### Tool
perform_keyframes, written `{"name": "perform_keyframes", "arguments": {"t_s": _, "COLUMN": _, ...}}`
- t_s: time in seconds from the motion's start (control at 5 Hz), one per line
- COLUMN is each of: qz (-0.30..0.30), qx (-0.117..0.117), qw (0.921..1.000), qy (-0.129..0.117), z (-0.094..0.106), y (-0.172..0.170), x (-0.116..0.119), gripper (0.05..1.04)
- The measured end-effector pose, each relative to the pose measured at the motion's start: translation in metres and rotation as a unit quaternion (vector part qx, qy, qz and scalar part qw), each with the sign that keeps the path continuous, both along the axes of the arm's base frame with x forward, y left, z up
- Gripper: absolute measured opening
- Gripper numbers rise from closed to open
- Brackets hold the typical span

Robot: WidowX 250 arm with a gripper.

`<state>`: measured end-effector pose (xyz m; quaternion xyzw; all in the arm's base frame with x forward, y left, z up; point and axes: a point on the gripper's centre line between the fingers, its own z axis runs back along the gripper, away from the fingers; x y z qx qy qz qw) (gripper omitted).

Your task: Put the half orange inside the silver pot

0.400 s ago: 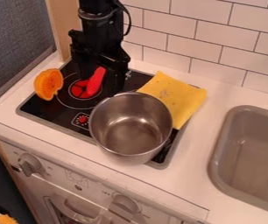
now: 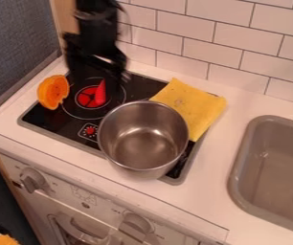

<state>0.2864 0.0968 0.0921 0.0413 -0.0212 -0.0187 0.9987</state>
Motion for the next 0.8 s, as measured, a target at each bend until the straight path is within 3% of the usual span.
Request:
{"name": "perform_keyframes", "arguments": {"t_s": 0.2, "qz": 0.073, "qx": 0.013, "qw": 0.9972, "qy": 0.008, "z": -0.003, "y": 0.047, "x": -0.002, "gripper": 0.999}}
{"name": "perform_keyframes", "arguments": {"t_s": 0.4, "qz": 0.132, "qx": 0.011, "qw": 0.991, "qy": 0.015, "z": -0.008, "y": 0.094, "x": -0.012, "gripper": 0.999}}
{"name": "perform_keyframes", "arguments": {"t_s": 0.8, "qz": 0.164, "qx": -0.059, "qw": 0.984, "qy": 0.036, "z": -0.051, "y": 0.107, "x": -0.012, "gripper": 0.999}}
